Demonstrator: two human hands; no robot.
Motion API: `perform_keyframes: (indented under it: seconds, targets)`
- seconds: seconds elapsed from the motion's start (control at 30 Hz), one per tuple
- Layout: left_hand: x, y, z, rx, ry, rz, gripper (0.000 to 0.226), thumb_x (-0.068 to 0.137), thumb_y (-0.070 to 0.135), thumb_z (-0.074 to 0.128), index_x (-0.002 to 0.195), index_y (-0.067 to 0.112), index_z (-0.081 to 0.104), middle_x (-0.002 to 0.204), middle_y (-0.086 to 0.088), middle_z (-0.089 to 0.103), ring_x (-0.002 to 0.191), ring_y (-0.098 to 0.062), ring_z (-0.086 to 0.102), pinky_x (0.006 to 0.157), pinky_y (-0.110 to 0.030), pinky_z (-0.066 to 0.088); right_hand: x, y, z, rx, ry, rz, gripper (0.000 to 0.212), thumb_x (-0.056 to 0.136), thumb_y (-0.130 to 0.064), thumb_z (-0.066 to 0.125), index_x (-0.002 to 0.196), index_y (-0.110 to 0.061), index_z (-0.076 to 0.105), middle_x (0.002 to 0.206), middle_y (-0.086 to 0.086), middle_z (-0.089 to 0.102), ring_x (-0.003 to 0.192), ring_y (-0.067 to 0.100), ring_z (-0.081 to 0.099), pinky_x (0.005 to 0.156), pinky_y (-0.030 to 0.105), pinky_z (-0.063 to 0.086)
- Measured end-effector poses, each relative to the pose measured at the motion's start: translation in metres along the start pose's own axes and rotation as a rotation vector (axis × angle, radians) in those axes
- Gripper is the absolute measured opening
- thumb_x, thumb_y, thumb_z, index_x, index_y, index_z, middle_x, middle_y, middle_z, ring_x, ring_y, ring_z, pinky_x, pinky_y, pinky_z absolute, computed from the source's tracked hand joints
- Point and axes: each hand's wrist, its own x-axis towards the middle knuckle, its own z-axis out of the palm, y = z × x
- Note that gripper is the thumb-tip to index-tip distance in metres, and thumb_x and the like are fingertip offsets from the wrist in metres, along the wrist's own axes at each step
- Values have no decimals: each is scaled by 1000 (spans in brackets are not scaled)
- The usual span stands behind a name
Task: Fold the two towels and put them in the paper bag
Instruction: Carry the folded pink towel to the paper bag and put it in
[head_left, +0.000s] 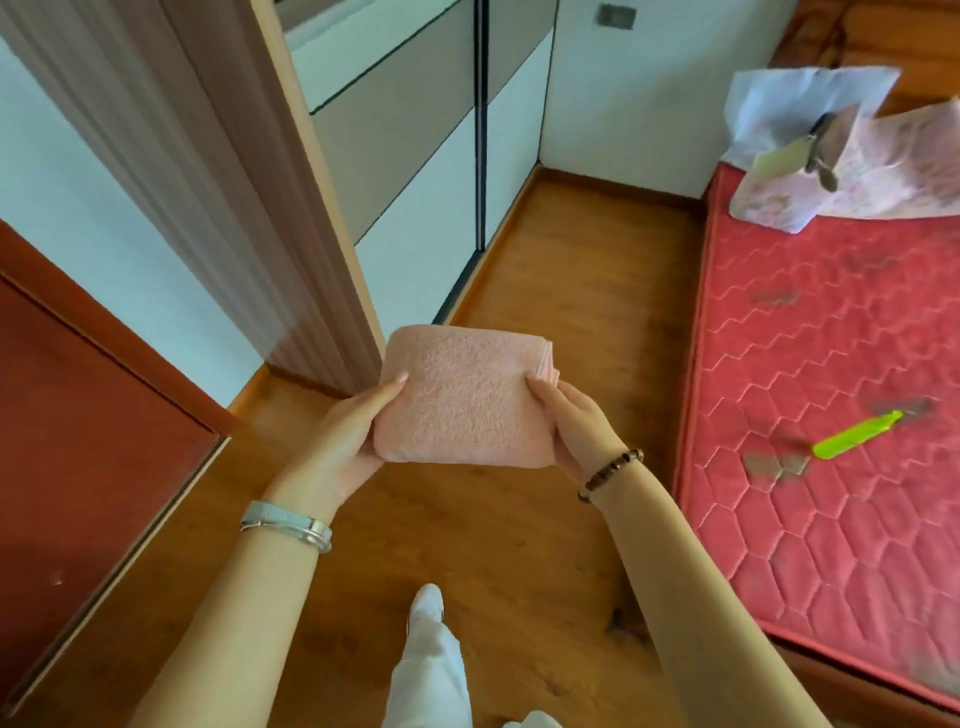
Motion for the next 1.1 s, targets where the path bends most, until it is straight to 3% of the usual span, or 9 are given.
perform_keyframes:
  seconds: [0.13,0.33,0.53,0.7,0.9,1.1]
  targets:
    - [47,38,12,104,-115,-47,31,90,32,65,116,15,67,127,-12,63,116,-26,61,89,-39,55,18,-13,-1,125,104,-19,41,96,-37,55,125,-8,58,127,13,64,119,32,60,101,52,49]
    - [112,83,34,288,-291,-75,41,91,34,66,125,11,64,127,-13,62,119,-28,60,94,-41,54,44,-33,-5,276,252,-92,39,97,-35,56,124,-8,60,126,12,65,117,29,63,97,46,53]
    - [155,97,55,401,-413,-111,35,92,37,64,121,18,65,124,-7,65,116,-24,62,77,-32,59,57,-39,-9,335,353,-141,40,98,-33,53,127,-6,57,125,11,66,115,26,64,89,38,56]
    - [183,95,76,432,-463,-159,29,93,36,65,116,19,67,121,-6,68,114,-23,64,83,-35,58,68,-46,-28,327,426,-135,43,97,-36,54,128,-7,57,126,11,66,114,26,65,95,43,54]
    - [232,97,108,502,-525,-158,36,93,40,62,124,20,66,123,-4,69,118,-23,63,96,-41,55,100,-60,-60,319,479,-121,44,97,-36,55,126,-4,57,128,16,63,119,32,61,101,52,49]
    - [282,103,159,494,-527,-155,35,94,39,62,124,21,66,117,0,73,115,-20,66,93,-38,56,146,-91,-105,347,503,-125,40,97,-34,56,122,-4,60,125,16,65,116,31,63,99,47,52]
